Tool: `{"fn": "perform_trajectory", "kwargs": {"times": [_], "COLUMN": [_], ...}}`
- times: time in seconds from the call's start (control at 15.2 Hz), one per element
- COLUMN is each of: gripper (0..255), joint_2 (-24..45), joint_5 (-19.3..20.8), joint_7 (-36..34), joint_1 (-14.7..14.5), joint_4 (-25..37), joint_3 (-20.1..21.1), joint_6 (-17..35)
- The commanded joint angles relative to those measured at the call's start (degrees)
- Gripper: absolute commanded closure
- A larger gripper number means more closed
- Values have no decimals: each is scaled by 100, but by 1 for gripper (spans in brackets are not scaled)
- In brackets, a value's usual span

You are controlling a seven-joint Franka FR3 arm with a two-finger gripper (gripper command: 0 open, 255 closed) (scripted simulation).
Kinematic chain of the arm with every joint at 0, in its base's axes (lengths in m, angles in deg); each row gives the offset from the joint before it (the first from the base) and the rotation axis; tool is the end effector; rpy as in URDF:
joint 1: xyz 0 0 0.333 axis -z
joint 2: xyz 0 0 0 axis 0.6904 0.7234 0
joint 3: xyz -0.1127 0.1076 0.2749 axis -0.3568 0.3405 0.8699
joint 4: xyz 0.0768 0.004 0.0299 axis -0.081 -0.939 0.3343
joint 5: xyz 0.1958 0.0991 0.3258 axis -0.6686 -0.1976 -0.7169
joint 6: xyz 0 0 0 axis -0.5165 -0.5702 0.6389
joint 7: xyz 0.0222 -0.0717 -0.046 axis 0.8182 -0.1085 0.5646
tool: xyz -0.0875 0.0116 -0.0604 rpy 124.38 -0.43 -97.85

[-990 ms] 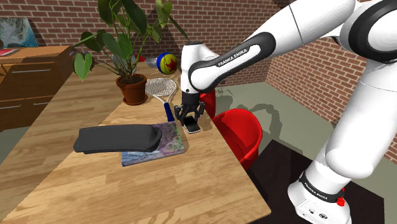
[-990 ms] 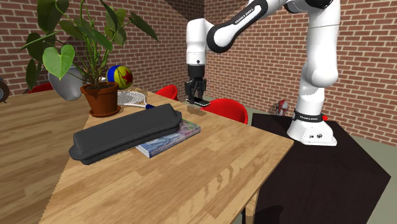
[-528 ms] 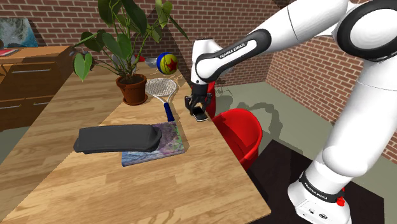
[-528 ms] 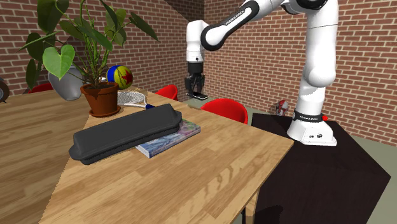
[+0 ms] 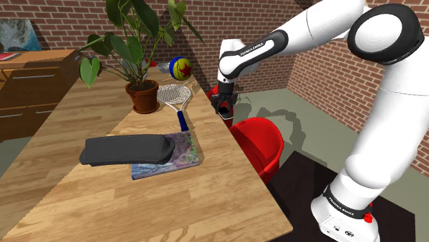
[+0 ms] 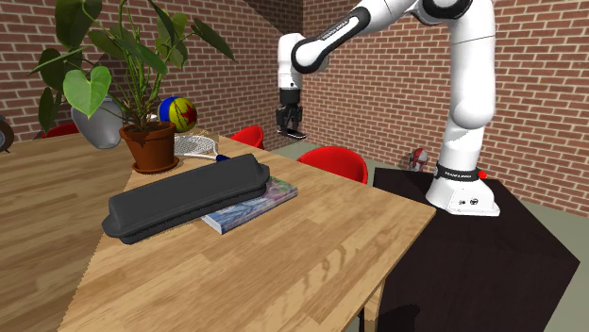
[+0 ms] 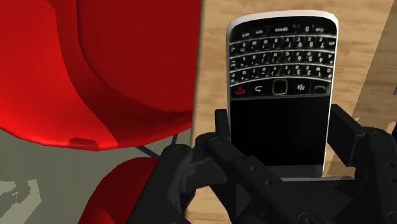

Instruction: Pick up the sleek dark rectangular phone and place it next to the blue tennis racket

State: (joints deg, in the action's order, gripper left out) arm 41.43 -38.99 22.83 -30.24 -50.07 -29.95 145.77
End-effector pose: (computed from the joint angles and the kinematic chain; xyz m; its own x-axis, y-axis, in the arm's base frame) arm 0.5939 -0.0106 0.3669 0.9475 -0.3185 -0.0276 -0.3196 -0.9458 -0.0578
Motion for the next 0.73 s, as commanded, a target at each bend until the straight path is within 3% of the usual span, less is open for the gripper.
{"fn": "perform_trajectory", "kwargs": {"times": [0.0,0.66], "gripper": [255,255], "joint_2": [161,580], "joint_5": [20,97], "joint_7": [227,297], "joint_1": [132,160], "joint_4": [225,66], "joint_3": [-97,-159], "joint_6": [-75,492]}}
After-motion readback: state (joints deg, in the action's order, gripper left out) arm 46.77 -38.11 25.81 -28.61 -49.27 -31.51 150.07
